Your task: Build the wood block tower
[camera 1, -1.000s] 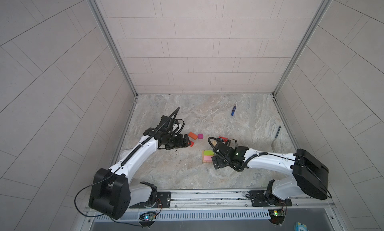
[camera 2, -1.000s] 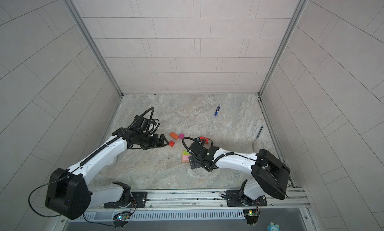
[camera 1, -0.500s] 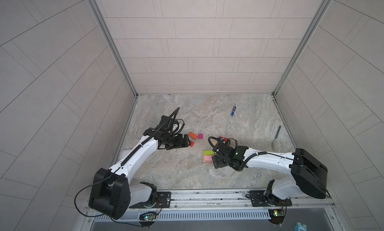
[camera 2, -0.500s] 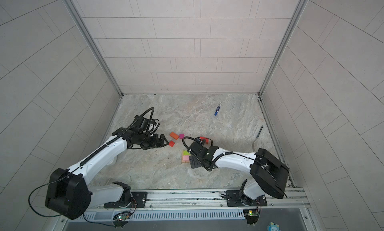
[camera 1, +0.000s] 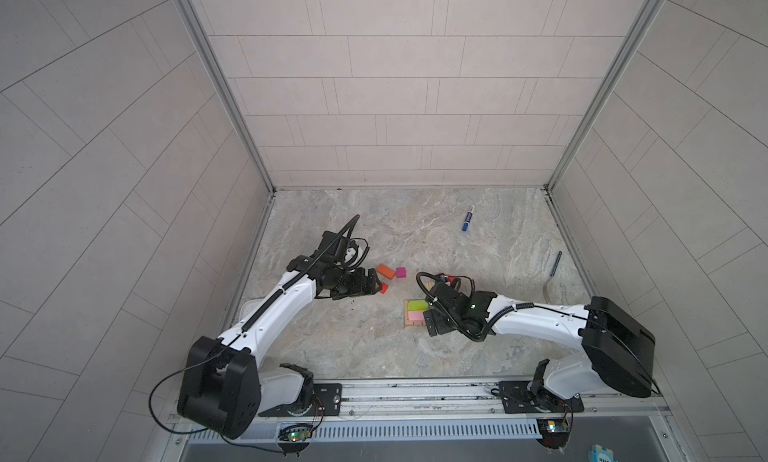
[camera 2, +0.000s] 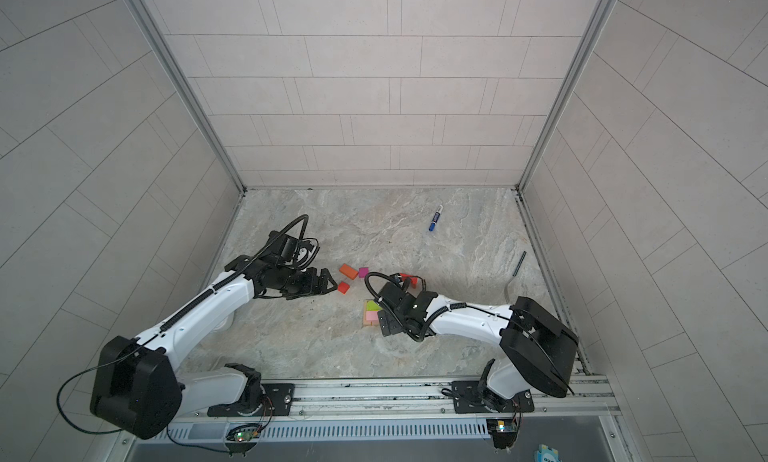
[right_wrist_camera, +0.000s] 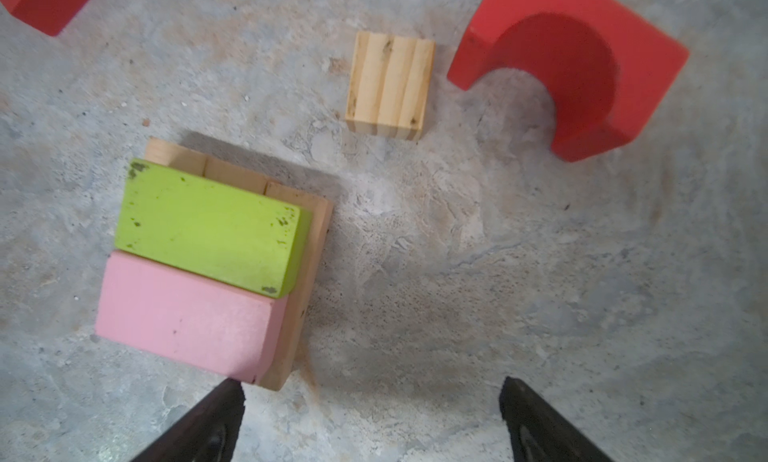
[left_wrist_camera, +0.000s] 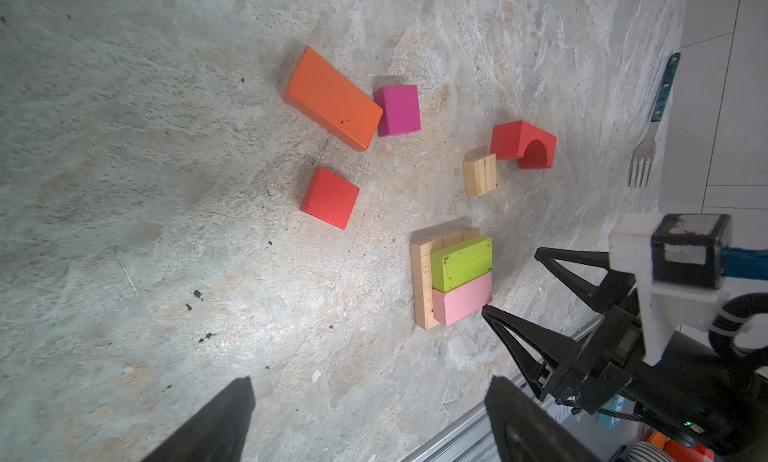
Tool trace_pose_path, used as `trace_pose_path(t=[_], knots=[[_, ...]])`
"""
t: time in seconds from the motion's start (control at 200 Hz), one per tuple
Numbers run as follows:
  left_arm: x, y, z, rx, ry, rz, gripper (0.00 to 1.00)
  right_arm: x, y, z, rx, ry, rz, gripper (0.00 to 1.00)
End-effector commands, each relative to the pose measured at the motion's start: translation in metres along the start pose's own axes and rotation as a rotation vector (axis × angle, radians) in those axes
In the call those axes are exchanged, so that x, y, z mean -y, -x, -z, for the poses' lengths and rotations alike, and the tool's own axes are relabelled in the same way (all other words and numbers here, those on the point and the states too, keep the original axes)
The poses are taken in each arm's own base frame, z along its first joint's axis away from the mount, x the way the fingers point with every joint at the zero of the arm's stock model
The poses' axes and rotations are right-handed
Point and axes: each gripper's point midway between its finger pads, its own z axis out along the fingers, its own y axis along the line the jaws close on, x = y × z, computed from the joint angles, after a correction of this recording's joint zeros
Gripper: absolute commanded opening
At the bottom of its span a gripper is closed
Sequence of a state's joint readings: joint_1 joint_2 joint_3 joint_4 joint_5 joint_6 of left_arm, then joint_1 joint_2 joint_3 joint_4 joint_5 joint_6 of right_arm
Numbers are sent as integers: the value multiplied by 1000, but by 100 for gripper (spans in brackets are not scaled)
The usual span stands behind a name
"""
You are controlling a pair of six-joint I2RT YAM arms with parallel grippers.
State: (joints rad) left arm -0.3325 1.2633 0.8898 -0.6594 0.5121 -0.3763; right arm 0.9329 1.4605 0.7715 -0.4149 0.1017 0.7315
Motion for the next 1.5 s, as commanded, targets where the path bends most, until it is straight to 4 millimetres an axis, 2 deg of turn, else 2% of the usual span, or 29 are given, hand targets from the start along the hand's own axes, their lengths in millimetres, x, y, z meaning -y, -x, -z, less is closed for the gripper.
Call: trace_pose_path(t=[0.0, 0.24, 0.435, 0.625, 1.496], knots=[[2, 1, 2, 10, -2, -10, 94, 3, 9, 3, 24, -20, -17, 97], [2, 1, 2, 8, -2, -11, 94, -1, 5, 5, 8, 10, -18, 97], [2, 2, 2, 9, -2, -11, 94, -16, -1, 2, -29, 75, -2, 100], [2, 1, 3, 12, 0, -12, 94, -26, 2, 1, -31, 87, 14, 100], [3, 1, 3, 14, -3, -13, 94, -35, 6, -9, -41, 79, 27, 100]])
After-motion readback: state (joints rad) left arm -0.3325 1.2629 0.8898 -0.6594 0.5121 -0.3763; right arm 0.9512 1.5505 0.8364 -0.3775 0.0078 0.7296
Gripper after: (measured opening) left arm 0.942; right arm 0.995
